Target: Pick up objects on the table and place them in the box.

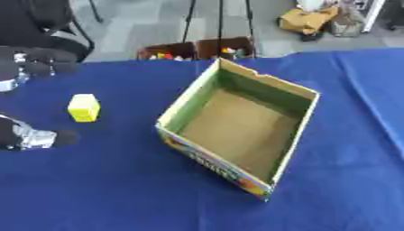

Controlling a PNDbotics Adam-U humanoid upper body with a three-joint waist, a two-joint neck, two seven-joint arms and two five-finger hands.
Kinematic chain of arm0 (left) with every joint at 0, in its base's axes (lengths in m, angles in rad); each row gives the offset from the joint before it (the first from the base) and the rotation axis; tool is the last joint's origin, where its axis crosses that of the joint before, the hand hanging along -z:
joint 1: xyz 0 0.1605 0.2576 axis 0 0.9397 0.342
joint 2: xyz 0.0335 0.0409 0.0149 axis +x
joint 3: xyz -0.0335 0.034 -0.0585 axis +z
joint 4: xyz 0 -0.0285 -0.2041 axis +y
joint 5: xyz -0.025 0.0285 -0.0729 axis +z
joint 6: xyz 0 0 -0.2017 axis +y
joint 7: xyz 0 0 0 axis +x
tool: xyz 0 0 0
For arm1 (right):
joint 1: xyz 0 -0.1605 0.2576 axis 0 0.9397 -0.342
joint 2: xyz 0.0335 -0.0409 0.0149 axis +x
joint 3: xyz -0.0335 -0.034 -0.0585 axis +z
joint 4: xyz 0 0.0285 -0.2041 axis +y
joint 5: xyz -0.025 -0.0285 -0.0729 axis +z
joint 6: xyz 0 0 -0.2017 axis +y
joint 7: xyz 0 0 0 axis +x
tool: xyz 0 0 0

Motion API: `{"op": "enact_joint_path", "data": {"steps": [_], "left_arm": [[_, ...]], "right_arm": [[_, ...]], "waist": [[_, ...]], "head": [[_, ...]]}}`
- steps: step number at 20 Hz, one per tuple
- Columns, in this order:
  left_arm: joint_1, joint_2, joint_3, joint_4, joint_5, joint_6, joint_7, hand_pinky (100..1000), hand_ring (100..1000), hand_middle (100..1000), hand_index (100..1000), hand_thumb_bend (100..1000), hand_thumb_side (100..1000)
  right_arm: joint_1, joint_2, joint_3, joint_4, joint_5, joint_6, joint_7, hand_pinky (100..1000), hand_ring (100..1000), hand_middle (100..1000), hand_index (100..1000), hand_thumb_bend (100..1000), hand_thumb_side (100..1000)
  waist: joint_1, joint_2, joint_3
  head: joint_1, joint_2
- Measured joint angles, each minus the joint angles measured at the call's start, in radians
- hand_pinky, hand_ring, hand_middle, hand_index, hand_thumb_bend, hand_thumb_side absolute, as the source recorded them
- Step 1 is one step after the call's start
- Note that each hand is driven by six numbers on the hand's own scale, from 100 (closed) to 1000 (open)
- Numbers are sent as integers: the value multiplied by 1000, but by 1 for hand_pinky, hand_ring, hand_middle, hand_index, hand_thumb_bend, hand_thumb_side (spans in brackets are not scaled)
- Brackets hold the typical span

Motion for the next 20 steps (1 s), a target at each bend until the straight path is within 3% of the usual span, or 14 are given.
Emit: {"op": "enact_joint_path", "data": {"steps": [2,7,12,16,20], "left_arm": [[2,0,0,4,11,14,7,804,904,959,1000,512,820],[7,-4,1,9,45,38,20,789,897,954,1000,514,808],[6,-10,3,24,59,51,24,750,878,918,1000,627,853],[-31,-39,3,93,97,56,6,762,895,943,1000,636,854],[-85,-82,3,204,122,48,-28,789,922,958,1000,591,819]], "right_arm": [[0,0,0,0,0,0,0,740,779,743,837,100,769],[1,0,0,0,-2,2,0,740,778,739,835,100,763],[1,0,0,0,-4,6,2,739,776,734,831,100,753],[2,1,0,0,-5,9,1,738,774,729,830,100,746],[2,2,0,0,-7,9,2,737,773,726,829,100,742]], "waist": [[0,0,0],[0,0,-1],[0,0,-1],[0,0,-5],[0,0,-16]], "head": [[0,0],[0,0],[0,0],[0,0],[8,1]]}}
